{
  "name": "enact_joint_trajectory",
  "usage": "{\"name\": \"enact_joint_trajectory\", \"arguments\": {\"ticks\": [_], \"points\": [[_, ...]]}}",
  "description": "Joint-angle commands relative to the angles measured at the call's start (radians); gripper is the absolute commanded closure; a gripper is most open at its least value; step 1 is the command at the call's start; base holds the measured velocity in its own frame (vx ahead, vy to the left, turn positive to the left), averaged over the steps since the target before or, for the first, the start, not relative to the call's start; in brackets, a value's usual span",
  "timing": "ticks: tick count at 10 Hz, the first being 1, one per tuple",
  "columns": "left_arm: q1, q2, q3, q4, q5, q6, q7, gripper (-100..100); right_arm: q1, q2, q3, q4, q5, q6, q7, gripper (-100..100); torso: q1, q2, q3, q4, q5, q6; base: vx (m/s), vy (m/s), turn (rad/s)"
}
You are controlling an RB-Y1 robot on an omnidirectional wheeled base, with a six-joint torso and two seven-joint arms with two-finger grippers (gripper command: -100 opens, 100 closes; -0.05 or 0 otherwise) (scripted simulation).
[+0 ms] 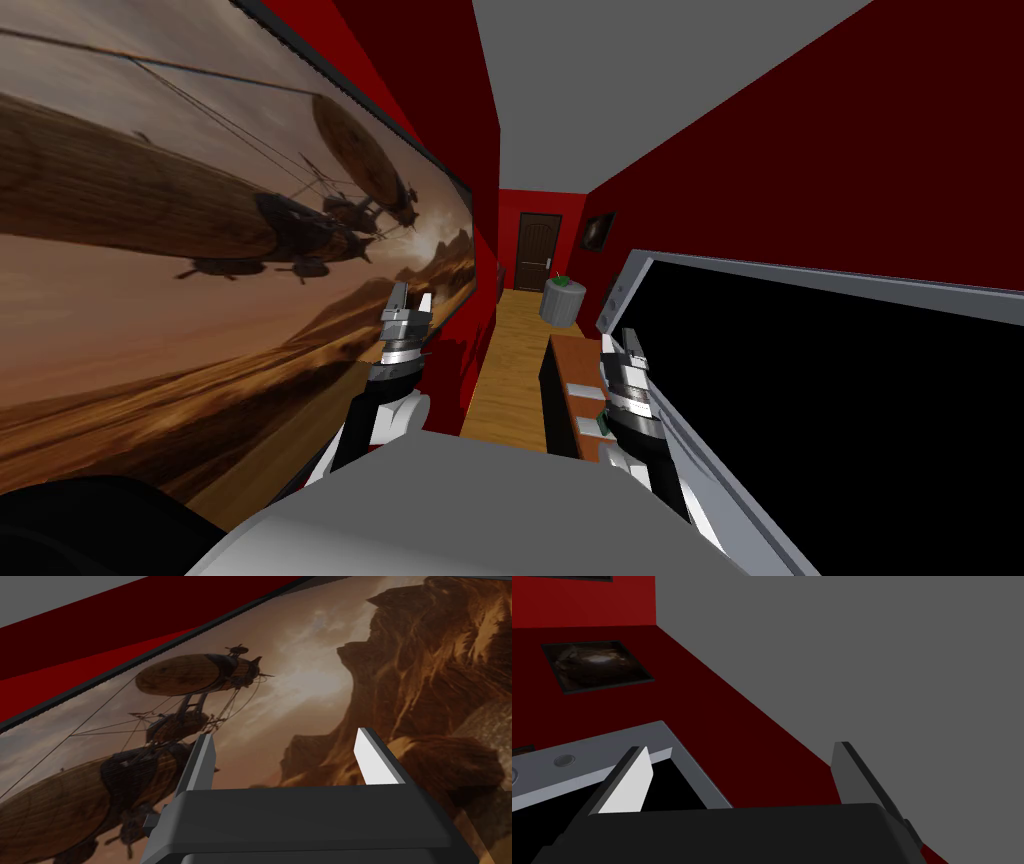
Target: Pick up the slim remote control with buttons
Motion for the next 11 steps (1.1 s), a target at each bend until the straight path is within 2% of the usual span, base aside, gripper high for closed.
{"name": "enact_joint_trajectory", "arguments": {"ticks": [1, 4, 8, 9, 11], "points": [[0.000, 0.000, 0.000, 0.000, 0.000, 0.000, 0.000, 0, -0.001, -0.039, 0.022, 0.025, 0.036, 0.009, 0.016, -100, 0.000, 0.000, 0.000, 0.000, 0.000, 0.000, 0.065, 0.005, -0.033], [0.000, 0.000, 0.000, 0.000, 0.000, 0.000, 0.000, 0, -0.002, -0.094, 0.061, 0.068, 0.098, 0.025, 0.043, -100, 0.000, -0.007, -0.004, -0.002, 0.000, 0.000, 0.109, 0.002, -0.025], [0.000, 0.000, 0.000, 0.000, 0.000, 0.000, 0.000, 0, -0.003, -0.188, 0.140, 0.149, 0.211, 0.052, 0.097, -100, 0.000, -0.009, -0.005, -0.002, 0.000, 0.000, 0.128, 0.006, -0.024], [0.000, 0.000, 0.000, 0.000, 0.000, 0.000, 0.000, 0, -0.003, -0.188, 0.140, 0.149, 0.218, 0.052, 0.097, -100, 0.000, -0.009, -0.005, -0.002, 0.000, 0.000, 0.094, 0.000, -0.011], [0.000, 0.000, 0.000, 0.000, 0.000, 0.000, 0.000, 0, -0.003, -0.243, 0.188, 0.198, 0.284, 0.067, 0.130, -100, 0.000, -0.006, -0.004, -0.001, 0.000, 0.000, 0.104, 0.009, -0.014]]}}
